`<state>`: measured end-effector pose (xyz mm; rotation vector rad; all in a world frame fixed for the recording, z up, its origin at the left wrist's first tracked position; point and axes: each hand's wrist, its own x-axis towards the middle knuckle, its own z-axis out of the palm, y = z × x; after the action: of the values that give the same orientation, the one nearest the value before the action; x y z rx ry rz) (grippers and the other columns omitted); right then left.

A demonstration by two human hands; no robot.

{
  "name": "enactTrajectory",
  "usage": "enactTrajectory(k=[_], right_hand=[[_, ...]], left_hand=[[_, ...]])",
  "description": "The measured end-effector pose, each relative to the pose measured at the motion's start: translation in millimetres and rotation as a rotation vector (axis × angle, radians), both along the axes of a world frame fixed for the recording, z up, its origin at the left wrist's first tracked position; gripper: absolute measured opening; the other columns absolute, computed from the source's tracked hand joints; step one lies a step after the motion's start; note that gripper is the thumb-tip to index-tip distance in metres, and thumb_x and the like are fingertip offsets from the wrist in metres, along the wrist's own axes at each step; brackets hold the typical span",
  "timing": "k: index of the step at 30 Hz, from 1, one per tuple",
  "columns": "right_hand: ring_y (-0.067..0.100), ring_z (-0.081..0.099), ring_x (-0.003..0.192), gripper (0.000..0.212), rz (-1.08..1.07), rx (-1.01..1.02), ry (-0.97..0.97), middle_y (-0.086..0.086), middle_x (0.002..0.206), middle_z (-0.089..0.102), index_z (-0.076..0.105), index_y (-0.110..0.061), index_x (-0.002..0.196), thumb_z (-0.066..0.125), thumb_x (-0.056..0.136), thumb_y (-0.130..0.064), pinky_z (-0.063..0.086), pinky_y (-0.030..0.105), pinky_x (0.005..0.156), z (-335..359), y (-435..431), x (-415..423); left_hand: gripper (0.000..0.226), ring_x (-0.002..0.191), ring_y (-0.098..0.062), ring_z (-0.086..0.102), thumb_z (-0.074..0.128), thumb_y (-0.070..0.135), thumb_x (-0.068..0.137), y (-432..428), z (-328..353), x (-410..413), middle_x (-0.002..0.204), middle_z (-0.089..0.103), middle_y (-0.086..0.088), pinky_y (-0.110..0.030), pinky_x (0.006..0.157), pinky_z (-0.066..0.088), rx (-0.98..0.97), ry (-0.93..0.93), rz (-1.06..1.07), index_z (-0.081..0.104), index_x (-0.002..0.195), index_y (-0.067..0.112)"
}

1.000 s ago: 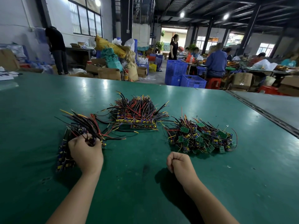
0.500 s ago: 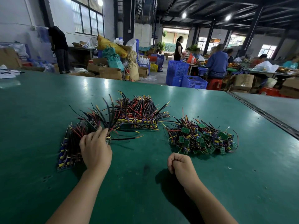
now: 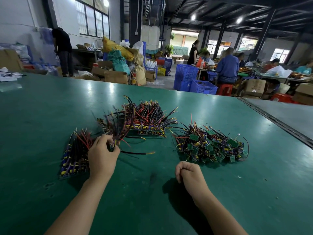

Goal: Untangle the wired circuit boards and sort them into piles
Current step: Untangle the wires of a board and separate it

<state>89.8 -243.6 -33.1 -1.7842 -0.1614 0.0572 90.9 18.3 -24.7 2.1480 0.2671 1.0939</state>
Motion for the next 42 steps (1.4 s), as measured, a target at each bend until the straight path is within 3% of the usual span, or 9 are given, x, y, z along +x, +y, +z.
enactTrajectory(k=[3, 8, 11, 17, 23, 28, 31, 37, 42], right_hand=[[0.006, 0.036, 0.038, 0.053, 0.009, -0.011, -0.002, -0.001, 0.045, 0.050, 0.057, -0.020, 0.049, 0.029, 0.073, 0.018, 0.028, 0.016, 0.040, 0.8, 0.4, 0.3], [0.005, 0.039, 0.039, 0.050, 0.023, -0.023, 0.008, -0.001, 0.047, 0.053, 0.058, -0.019, 0.052, 0.032, 0.074, 0.017, 0.030, 0.016, 0.040, 0.5, 1.2, 0.5], [0.005, 0.042, 0.041, 0.051, 0.039, -0.027, 0.010, -0.002, 0.048, 0.054, 0.059, -0.020, 0.051, 0.032, 0.075, 0.017, 0.032, 0.016, 0.043, 0.2, 2.2, -0.2], [0.009, 0.046, 0.047, 0.052, 0.040, -0.034, 0.008, -0.002, 0.050, 0.055, 0.060, -0.021, 0.052, 0.033, 0.076, 0.017, 0.036, 0.018, 0.048, 2.3, 3.0, -2.2], [0.019, 0.060, 0.059, 0.040, 0.087, 0.104, 0.049, 0.005, 0.064, 0.062, 0.065, -0.011, 0.073, 0.040, 0.082, 0.019, 0.046, 0.029, 0.061, 7.0, 6.9, -8.7], [0.025, 0.071, 0.089, 0.043, 0.193, 0.520, 0.221, 0.006, 0.108, 0.072, 0.061, -0.015, 0.120, 0.064, 0.077, -0.012, 0.055, 0.030, 0.069, 16.8, 9.0, -9.8], [0.029, 0.068, 0.107, 0.053, 0.180, 0.758, 0.340, 0.008, 0.124, 0.067, 0.052, -0.020, 0.131, 0.056, 0.082, -0.039, 0.059, 0.037, 0.074, 26.8, 8.5, -10.4], [0.035, 0.070, 0.094, 0.052, 0.305, 0.960, 0.354, 0.011, 0.092, 0.071, 0.066, -0.015, 0.087, 0.093, 0.046, -0.031, 0.058, 0.047, 0.071, 39.8, 5.3, -20.5], [0.029, 0.072, 0.092, 0.047, 0.365, 0.860, 0.349, 0.015, 0.098, 0.075, 0.078, -0.011, 0.090, 0.095, 0.050, -0.029, 0.058, 0.044, 0.073, 37.7, 4.0, -24.8]], left_hand=[[0.045, 0.095, -0.018, 0.066, 0.079, 0.001, 0.072, -2.9, 8.9, -5.6, 0.097, 0.068, 0.007, -0.036, 0.086, 0.052, -0.163, -0.084, -0.129, 0.048, 0.076, 0.033], [0.045, 0.095, -0.016, 0.068, 0.078, -0.001, 0.073, 4.4, 15.8, -3.7, 0.099, 0.070, 0.010, -0.047, 0.087, 0.055, -0.479, -0.151, -0.229, 0.051, 0.073, 0.034], [0.043, 0.088, -0.008, 0.068, 0.075, -0.007, 0.075, 4.9, 22.2, -6.7, 0.094, 0.070, 0.010, -0.035, 0.083, 0.055, -0.621, -0.274, -0.265, 0.052, 0.076, 0.030], [0.034, 0.064, -0.005, 0.061, 0.059, -0.009, 0.087, -3.4, 46.2, -15.8, 0.079, 0.060, 0.004, -0.016, 0.050, 0.047, -1.111, -0.419, -0.457, 0.051, 0.083, 0.023], [0.016, 0.066, -0.004, 0.068, 0.053, 0.002, 0.087, -7.9, 49.0, -21.5, 0.075, 0.070, 0.005, -0.016, 0.063, 0.056, -1.455, -0.364, -0.794, 0.058, 0.090, 0.016], [0.023, 0.091, -0.013, 0.072, 0.053, 0.006, 0.079, -21.2, 43.5, -25.3, 0.096, 0.075, -0.007, -0.023, 0.077, 0.058, -1.495, -0.257, -1.083, 0.072, 0.093, 0.006], [0.023, 0.094, -0.019, 0.071, 0.050, 0.005, 0.083, -30.5, 37.3, -28.9, 0.102, 0.073, -0.013, -0.029, 0.081, 0.058, -1.510, -0.146, -1.145, 0.070, 0.094, 0.003], [0.038, 0.074, -0.020, 0.072, 0.056, 0.007, 0.071, -44.4, 35.0, -31.5, 0.087, 0.074, -0.008, -0.033, 0.069, 0.060, -1.373, 0.167, -1.042, 0.071, 0.105, 0.015], [0.041, 0.076, -0.021, 0.064, 0.059, 0.003, 0.073, -47.4, 34.7, -32.1, 0.100, 0.062, -0.011, -0.032, 0.064, 0.057, -1.314, 0.242, -0.995, 0.062, 0.112, 0.016]])
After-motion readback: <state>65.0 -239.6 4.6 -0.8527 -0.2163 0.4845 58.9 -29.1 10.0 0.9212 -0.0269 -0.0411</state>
